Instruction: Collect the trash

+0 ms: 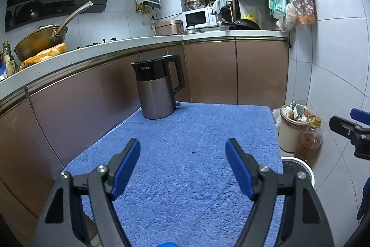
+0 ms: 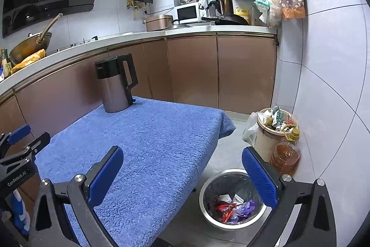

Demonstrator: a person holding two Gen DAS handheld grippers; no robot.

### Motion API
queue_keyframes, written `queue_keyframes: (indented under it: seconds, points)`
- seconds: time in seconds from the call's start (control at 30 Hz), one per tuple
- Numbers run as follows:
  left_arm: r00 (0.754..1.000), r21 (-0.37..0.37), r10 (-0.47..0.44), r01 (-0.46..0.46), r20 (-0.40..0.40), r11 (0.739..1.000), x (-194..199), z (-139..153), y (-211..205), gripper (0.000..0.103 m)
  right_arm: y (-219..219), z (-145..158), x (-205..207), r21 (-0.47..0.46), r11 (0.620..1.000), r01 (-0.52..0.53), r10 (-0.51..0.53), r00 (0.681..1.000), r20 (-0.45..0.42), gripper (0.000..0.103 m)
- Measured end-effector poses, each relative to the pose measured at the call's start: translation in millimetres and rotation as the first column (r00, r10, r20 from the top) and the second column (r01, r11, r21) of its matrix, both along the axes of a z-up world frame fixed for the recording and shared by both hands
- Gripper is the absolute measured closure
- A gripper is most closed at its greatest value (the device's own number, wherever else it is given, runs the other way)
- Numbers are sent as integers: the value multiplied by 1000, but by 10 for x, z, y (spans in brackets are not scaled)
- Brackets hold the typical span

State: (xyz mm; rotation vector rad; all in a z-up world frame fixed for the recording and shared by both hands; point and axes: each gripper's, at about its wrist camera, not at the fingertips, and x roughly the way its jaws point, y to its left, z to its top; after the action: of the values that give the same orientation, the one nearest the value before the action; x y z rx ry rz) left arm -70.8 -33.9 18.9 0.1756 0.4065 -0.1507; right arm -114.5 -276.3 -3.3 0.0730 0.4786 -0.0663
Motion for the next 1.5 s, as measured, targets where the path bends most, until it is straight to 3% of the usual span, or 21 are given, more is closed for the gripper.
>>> queue_keyframes:
  seconds: [0.67,1.5]
  points:
    - [999,-15,-15,16,40,1000,-271,133,-51,26,4,142,-272,-2,1000,21,-21,998,57,0]
    - [1000,-22,-24,24,-1,999,-88,18,-80,26,-66,66,-129,-4,1000,23,-22,999,25,0]
